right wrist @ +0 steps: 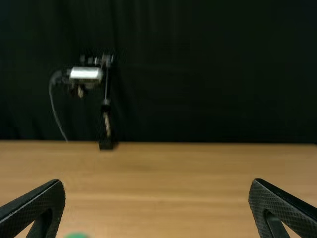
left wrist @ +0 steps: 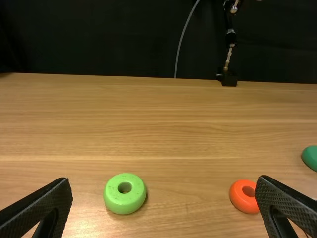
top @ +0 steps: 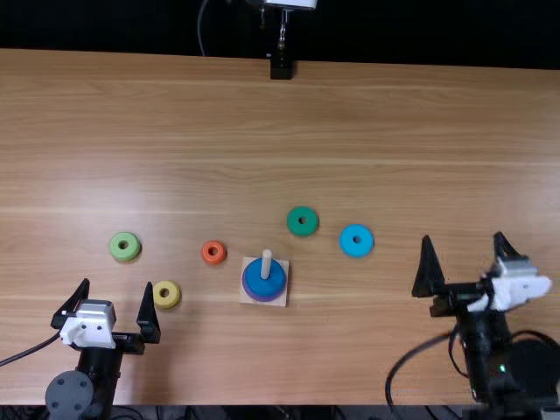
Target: Build the Hanoi tower: stack the rings onto the peg from bottom to top in this color order: purple, dark blue, light blue, dark green, light green, yellow, orange.
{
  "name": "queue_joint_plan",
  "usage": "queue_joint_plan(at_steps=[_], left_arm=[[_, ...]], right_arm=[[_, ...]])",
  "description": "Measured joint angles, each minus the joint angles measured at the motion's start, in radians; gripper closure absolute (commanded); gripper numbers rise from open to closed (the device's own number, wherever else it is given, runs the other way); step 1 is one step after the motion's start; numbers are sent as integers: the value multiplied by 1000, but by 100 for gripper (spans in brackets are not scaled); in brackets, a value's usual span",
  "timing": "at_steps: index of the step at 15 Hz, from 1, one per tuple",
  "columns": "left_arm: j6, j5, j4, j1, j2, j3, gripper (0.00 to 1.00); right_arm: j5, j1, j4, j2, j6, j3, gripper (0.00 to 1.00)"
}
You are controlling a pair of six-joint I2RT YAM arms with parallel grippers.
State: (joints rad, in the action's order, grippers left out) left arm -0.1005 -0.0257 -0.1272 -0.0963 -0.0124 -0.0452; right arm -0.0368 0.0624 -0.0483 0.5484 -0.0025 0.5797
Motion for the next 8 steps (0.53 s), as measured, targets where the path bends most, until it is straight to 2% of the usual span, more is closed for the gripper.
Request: queue_joint_plan(at_steps=[2,6,8], left_arm=[[0,0,0,0,0,0,0],[1,0,0,0,0,0,0],[0,0,0,0,0,0,0]], right_arm=[[-1,71,0,161,0,42,0],[-3,111,-16,480,1,158,0],[-5,145,-79,642,1,230,0]])
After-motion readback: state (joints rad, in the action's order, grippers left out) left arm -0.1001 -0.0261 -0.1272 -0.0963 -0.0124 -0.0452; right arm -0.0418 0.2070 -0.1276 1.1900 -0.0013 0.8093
